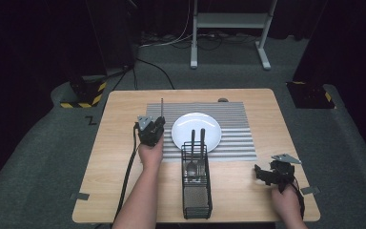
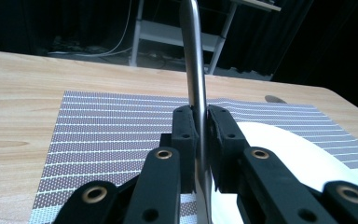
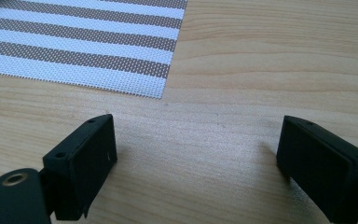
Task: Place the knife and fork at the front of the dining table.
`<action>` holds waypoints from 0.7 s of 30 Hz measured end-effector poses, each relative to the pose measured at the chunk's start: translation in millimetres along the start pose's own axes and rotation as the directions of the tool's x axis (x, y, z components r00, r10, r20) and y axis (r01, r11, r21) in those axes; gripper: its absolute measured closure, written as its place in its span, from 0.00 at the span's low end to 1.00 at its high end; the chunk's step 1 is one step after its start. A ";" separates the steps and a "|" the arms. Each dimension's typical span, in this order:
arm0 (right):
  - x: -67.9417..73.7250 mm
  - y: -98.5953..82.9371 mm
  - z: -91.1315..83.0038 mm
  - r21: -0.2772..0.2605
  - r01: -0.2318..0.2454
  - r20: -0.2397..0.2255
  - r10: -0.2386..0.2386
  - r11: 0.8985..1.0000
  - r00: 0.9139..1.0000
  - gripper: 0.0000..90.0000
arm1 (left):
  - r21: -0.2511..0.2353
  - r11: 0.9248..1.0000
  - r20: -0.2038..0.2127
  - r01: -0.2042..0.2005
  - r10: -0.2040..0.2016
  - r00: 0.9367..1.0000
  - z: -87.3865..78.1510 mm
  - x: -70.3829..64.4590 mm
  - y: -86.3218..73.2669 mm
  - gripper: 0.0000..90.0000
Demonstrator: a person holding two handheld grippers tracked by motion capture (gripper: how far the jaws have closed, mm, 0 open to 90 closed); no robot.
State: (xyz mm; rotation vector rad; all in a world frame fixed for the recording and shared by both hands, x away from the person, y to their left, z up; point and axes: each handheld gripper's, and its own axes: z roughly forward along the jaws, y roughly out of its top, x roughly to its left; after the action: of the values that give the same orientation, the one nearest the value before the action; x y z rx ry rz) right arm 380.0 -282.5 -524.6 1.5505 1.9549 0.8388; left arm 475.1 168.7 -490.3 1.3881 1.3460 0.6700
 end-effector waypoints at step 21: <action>-0.3 -0.1 0.0 -0.002 0.003 -0.005 -0.003 1.000 1.000 0.13 | 0.112 0.991 -0.075 0.069 -0.061 0.995 25.5 12.6 -11.4 0.92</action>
State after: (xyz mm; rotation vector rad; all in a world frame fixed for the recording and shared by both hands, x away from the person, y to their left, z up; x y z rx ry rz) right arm 379.9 -282.8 -524.6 1.5457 1.9586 0.8439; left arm 496.9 171.2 -511.7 1.4155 1.4996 0.6116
